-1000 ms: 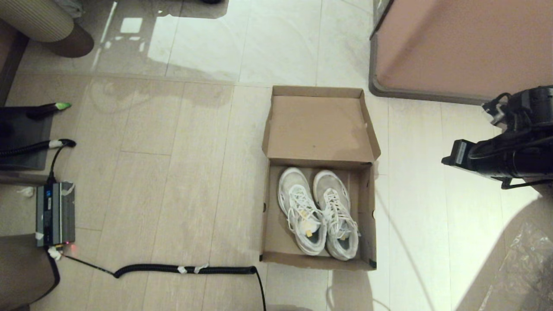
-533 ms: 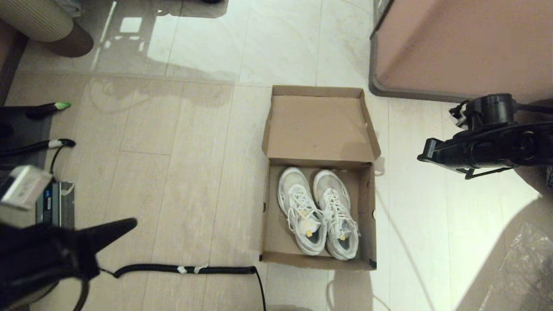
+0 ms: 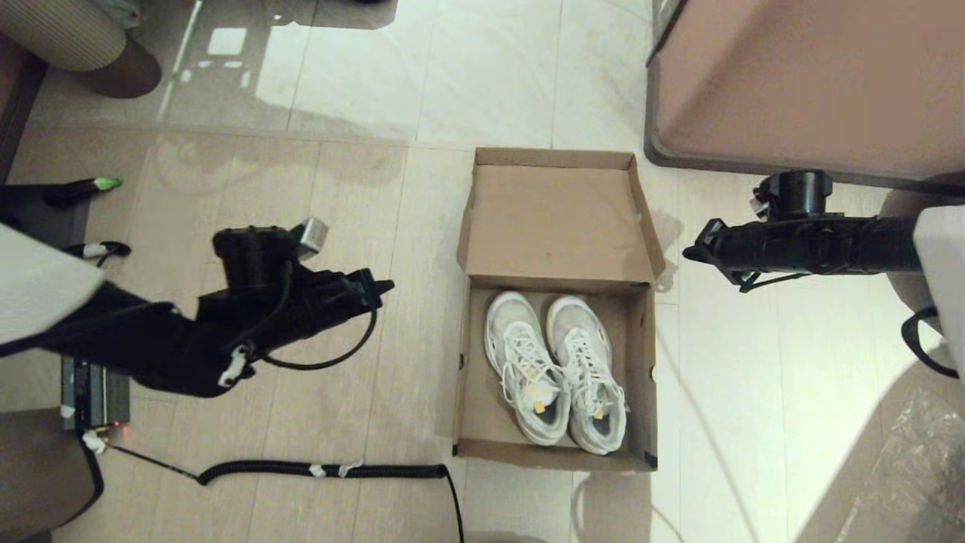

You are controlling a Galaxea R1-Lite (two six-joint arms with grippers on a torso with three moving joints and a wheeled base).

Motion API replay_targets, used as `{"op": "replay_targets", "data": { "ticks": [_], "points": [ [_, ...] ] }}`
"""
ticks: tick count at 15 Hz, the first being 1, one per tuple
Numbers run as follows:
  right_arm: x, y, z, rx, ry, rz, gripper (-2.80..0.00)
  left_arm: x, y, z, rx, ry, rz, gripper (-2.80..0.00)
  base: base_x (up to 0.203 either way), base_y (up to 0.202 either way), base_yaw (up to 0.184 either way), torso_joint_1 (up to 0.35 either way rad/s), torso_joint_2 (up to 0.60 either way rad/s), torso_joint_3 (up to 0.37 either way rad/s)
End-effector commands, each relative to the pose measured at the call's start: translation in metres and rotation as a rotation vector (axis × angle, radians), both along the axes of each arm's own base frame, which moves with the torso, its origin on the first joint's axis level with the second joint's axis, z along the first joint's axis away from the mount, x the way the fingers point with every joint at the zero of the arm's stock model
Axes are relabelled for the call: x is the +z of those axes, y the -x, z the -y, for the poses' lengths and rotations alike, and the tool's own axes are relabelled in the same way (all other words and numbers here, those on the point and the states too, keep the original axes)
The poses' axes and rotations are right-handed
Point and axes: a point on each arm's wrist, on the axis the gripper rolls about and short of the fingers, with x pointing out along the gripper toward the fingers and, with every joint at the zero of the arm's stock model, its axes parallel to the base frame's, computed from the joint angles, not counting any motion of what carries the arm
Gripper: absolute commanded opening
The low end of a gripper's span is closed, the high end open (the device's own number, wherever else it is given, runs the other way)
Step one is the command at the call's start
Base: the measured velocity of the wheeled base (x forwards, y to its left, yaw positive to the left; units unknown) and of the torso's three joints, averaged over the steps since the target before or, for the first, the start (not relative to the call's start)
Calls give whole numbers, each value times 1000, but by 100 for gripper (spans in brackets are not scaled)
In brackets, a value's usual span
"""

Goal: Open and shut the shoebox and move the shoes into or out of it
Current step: Close the shoe box

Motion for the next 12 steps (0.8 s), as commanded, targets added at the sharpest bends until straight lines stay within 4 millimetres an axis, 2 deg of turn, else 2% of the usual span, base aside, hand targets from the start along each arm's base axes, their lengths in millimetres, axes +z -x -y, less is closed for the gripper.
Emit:
{"op": "replay_targets", "data": {
  "ticks": [1,3,6,10,12],
  "points": [
    [-45,-20,-5,69,-104,-79,-280,-34,-29,33,11,53,-45,-280,0,0,0,0,0,0],
    [-53,-28,-8,38,-203,-63,-280,-36,-29,64,6,85,-40,-280,0,0,0,0,0,0],
    [-55,-36,-12,-5,-369,-22,-280,-44,-20,91,-21,75,-52,-280,0,0,0,0,0,0],
    [-52,-39,-21,27,-518,-23,-280,-46,-17,97,-27,65,-58,-280,0,0,0,0,0,0],
    [-55,-42,-28,50,-570,-28,-280,-54,-15,104,-43,56,-76,-280,0,0,0,0,0,0]
  ]
}}
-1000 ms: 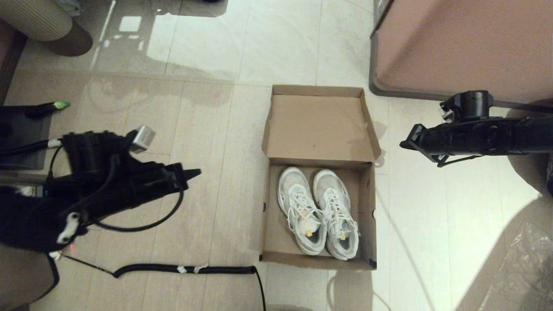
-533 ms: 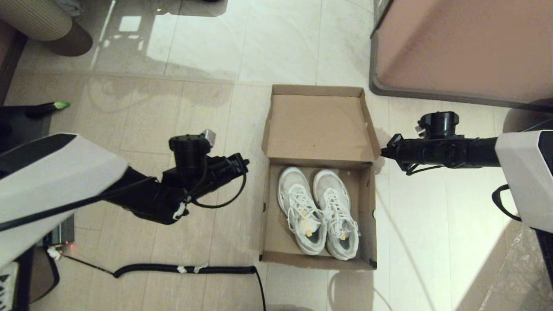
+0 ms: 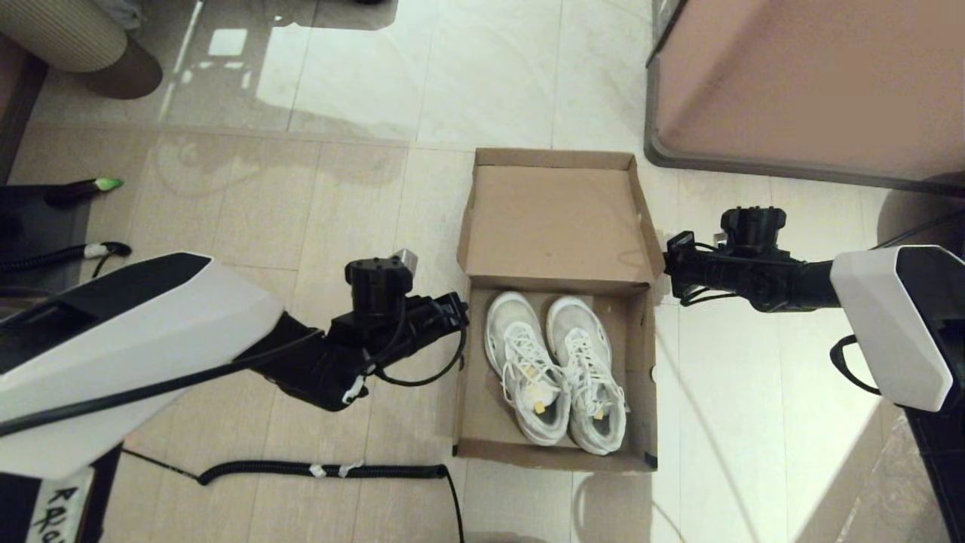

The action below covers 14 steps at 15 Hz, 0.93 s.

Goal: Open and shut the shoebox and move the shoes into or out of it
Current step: Close the shoe box

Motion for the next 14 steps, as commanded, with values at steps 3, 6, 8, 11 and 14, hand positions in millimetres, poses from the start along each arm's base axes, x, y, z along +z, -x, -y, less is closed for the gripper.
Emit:
{"op": "replay_targets", "data": {
  "ticks": [3,6,8,11,14],
  "points": [
    [-2,-4,-6,-7,-178,-33,-280,-11,8,20,-49,-9,-20,-280,0,0,0,0,0,0],
    [0,-6,-5,27,-333,-31,-280,-23,12,32,-76,-21,-41,-280,0,0,0,0,0,0],
    [-3,-8,-5,57,-387,-41,-280,-27,14,36,-85,-26,-48,-280,0,0,0,0,0,0],
    [-6,-9,-5,133,-438,-45,-280,-41,14,40,-101,-62,-59,-280,0,0,0,0,0,0],
    [-9,-9,-6,189,-440,-53,-280,-49,17,46,-130,-105,-44,-280,0,0,0,0,0,0]
  ]
}}
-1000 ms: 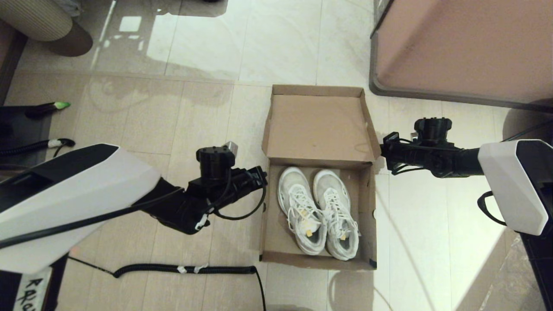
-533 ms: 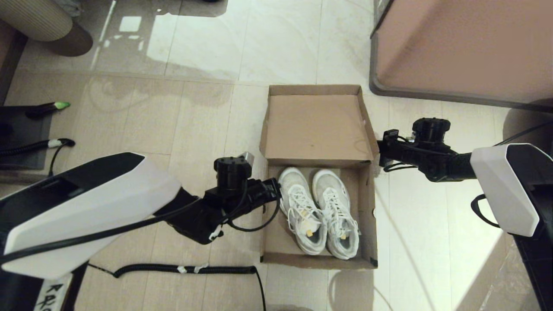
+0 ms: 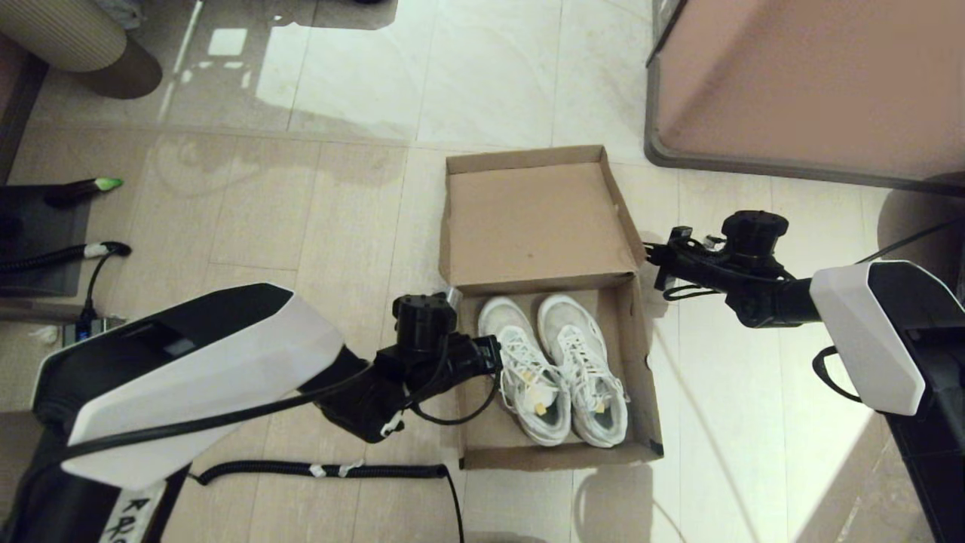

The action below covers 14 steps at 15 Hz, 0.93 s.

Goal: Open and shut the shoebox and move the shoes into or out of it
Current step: Close the shoe box

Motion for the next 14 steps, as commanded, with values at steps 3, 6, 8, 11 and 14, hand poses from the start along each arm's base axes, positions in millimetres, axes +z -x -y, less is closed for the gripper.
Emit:
{"op": "replay_targets", "data": {
  "ticks": [3,6,8,11,14],
  "points": [
    [-8,0,0,6,-8,-50,-280,-11,4,4,-17,-21,-19,-280,0,0,0,0,0,0],
    [-11,3,-1,9,10,-147,-280,-11,5,2,-24,-35,-11,-280,0,0,0,0,0,0],
    [-13,7,-2,18,58,-199,-280,-8,5,1,-22,-33,-7,-280,0,0,0,0,0,0],
    [-15,20,-5,63,203,-281,-280,3,9,-2,-21,-22,9,-280,0,0,0,0,0,0],
    [-9,38,-5,115,311,-332,-280,0,24,-12,-22,-45,-31,-280,0,0,0,0,0,0]
  ]
}}
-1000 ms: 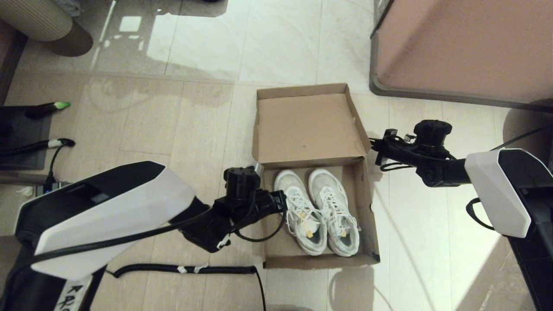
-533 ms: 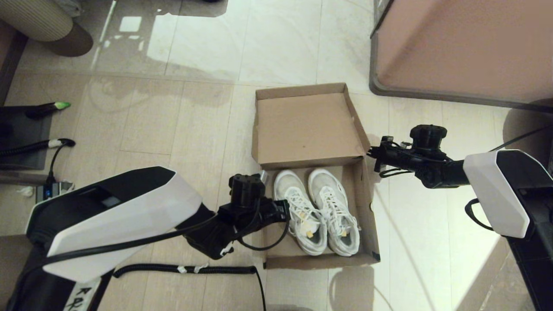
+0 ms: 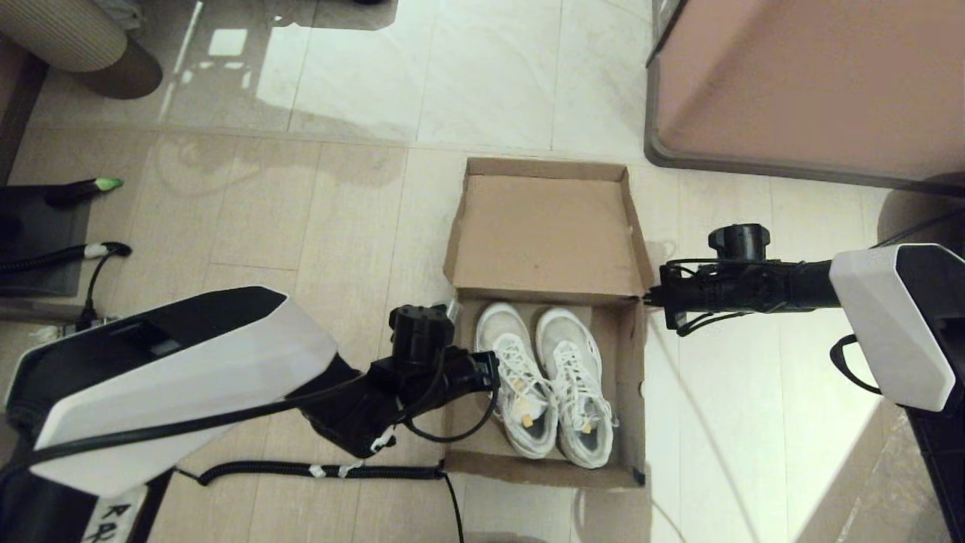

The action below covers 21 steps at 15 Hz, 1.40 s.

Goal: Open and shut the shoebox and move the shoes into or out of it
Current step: Close the shoe box

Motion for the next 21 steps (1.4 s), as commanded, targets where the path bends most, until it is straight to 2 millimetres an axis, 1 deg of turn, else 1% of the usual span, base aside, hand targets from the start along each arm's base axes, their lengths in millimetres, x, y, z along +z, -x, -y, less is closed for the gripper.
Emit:
{"op": "replay_targets", "data": {
  "ticks": [1,3,4,7,11,14,17,19,21],
  "points": [
    [12,16,0,29,31,-35,-280,6,10,-6,0,8,6,-280,0,0,0,0,0,0],
    [8,27,-1,44,49,-59,-280,4,20,-12,0,10,12,-280,0,0,0,0,0,0],
    [6,28,-1,52,60,-54,-280,3,23,-15,4,11,17,-280,0,0,0,0,0,0],
    [1,20,3,37,65,-37,-280,7,23,-20,16,19,36,-280,0,0,0,0,0,0],
    [-13,4,7,-27,104,-31,-280,-4,30,-21,7,-10,-1,-280,0,0,0,0,0,0],
    [-19,-6,8,-93,91,4,-280,-5,31,-20,2,-13,-3,-280,0,0,0,0,0,0],
    [-12,-16,9,-165,6,85,-280,-7,32,-20,2,-17,-9,-280,0,0,0,0,0,0],
    [-5,-19,9,-168,-7,143,-280,-9,32,-20,2,-19,-12,-280,0,0,0,0,0,0],
    [-3,-22,8,-163,-12,193,-280,-9,32,-20,0,-19,-13,-280,0,0,0,0,0,0]
  ]
}}
